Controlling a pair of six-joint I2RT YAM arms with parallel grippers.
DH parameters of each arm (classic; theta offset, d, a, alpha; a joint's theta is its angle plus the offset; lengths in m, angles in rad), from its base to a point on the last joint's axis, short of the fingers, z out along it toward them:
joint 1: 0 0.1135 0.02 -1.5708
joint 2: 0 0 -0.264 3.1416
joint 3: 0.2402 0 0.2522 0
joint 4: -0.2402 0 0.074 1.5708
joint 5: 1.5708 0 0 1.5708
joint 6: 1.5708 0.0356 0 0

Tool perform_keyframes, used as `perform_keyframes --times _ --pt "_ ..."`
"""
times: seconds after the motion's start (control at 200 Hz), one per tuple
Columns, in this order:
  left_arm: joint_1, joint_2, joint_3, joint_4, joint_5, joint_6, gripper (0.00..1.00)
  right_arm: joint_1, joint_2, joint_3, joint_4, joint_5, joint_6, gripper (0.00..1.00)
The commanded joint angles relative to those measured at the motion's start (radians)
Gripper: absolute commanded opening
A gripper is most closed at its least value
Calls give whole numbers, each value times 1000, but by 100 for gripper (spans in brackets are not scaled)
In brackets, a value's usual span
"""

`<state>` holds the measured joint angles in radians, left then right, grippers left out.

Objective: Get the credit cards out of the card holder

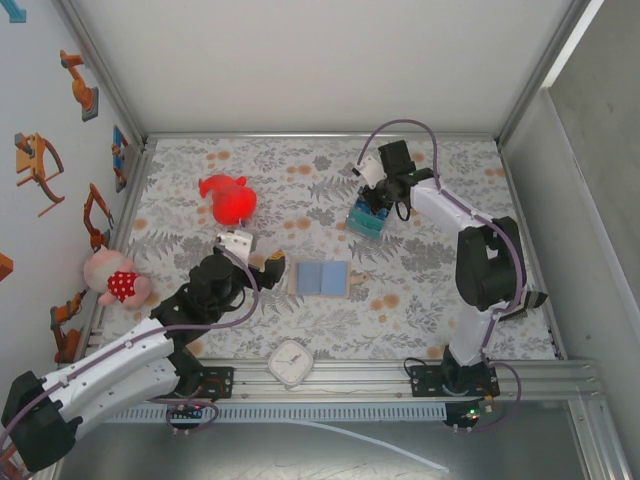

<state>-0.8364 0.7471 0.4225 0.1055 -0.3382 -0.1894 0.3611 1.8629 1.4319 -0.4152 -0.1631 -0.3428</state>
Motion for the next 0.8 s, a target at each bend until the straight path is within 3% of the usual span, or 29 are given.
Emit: perform_keyframes --times 0.0,0.791 --pt "9 -30 -17 31 -17 -17 97 -10 18 7 -30 -7 -46 0" --pt "22 -51 -20 56 -26 -33 97 -10 82 26 -112 -18 -94 0"
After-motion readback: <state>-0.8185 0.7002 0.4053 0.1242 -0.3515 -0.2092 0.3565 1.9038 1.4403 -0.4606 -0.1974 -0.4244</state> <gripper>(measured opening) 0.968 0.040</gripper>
